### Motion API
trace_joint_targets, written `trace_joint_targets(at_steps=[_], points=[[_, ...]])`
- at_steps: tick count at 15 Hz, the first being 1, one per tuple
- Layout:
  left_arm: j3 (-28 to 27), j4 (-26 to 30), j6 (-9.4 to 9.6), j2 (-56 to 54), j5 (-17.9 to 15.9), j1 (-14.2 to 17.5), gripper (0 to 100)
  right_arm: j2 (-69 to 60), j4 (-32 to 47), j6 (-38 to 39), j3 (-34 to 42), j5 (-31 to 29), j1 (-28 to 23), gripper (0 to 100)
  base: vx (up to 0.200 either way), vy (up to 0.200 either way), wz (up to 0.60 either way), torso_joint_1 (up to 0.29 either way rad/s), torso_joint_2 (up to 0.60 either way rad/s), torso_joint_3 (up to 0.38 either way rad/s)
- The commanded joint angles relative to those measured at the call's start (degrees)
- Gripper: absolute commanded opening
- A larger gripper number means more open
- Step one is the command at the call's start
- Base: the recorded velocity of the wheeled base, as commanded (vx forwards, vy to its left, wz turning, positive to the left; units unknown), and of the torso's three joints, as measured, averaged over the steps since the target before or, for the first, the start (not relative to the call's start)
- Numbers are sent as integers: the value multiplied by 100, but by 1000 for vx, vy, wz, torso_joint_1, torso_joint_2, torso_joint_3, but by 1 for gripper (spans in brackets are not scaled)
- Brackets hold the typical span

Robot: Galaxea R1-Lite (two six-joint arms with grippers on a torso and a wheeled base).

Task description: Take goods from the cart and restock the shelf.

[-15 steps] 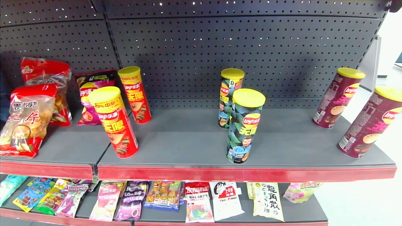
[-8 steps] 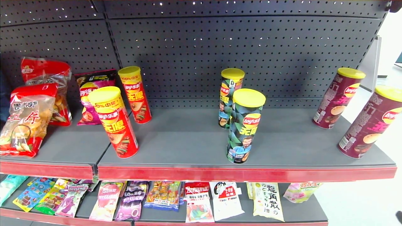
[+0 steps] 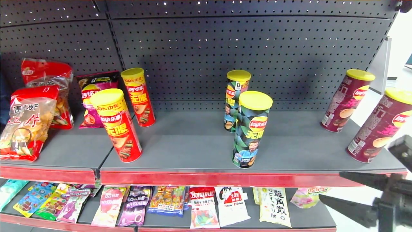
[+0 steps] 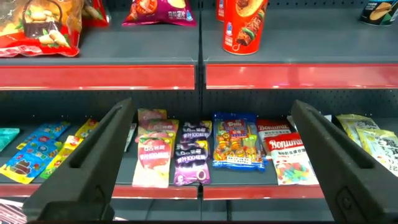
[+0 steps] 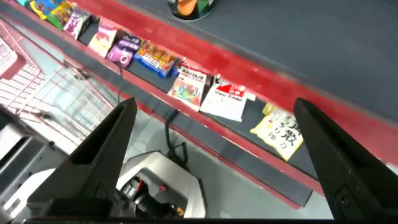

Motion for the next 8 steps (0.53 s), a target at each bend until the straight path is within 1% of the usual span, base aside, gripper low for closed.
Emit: trace_joint_targets(at_steps=[1,2,3,5,6,8], points=[[1,0,0,-3,1,2,100,1324,-472,25,-214,-104,125,100,0,0,0,0,0,0],[1,0,0,-3,1,2,100,1904,-947,25,-293,-482,195,100,0,0,0,0,0,0],[1,0,0,-3,1,2,100,2115,-1026,43,-425,-596,318,100,0,0,0,0,0,0],[1,0,0,-3,1,2,100,2493,-1061,43,-680,-912,362,100,0,0,0,0,0,0],[1,0,0,-3,1,2,100,2528,-1061,51,-715,-947,362,100,0,0,0,0,0,0],[1,0,0,-3,1,2,100,2889,-1061,192,-1110,-1088,459,100,0,0,0,0,0,0]])
